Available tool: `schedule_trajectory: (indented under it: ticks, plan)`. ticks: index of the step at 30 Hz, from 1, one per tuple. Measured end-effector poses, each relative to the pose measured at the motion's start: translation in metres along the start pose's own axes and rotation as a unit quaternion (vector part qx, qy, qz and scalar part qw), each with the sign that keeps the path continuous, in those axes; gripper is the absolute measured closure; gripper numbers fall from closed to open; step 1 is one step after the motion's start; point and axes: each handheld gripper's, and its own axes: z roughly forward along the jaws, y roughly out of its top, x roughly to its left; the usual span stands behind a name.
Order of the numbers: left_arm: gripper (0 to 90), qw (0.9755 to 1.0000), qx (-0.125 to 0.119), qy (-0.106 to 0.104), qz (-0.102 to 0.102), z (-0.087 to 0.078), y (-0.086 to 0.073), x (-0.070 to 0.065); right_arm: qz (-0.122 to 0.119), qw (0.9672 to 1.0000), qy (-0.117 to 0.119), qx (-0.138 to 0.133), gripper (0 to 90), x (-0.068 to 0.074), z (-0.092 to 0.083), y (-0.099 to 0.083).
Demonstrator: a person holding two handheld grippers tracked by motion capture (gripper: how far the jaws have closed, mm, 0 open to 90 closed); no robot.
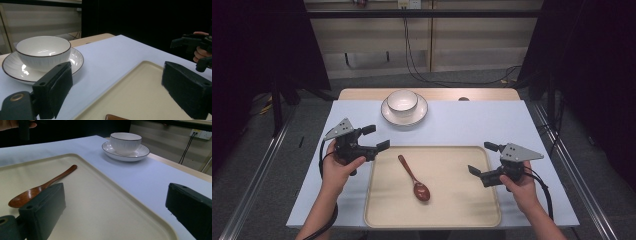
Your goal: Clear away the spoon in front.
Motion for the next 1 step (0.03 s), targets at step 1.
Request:
schedule_trajectory:
  ticks: [1]
  plan:
    - [9.6,1.0,0.002,0.004,0.001,-0.0007,-0.0001,0.0005,0.0,1.0,-0.001,0.001,2.4,0.0002,0.0001,0.0]
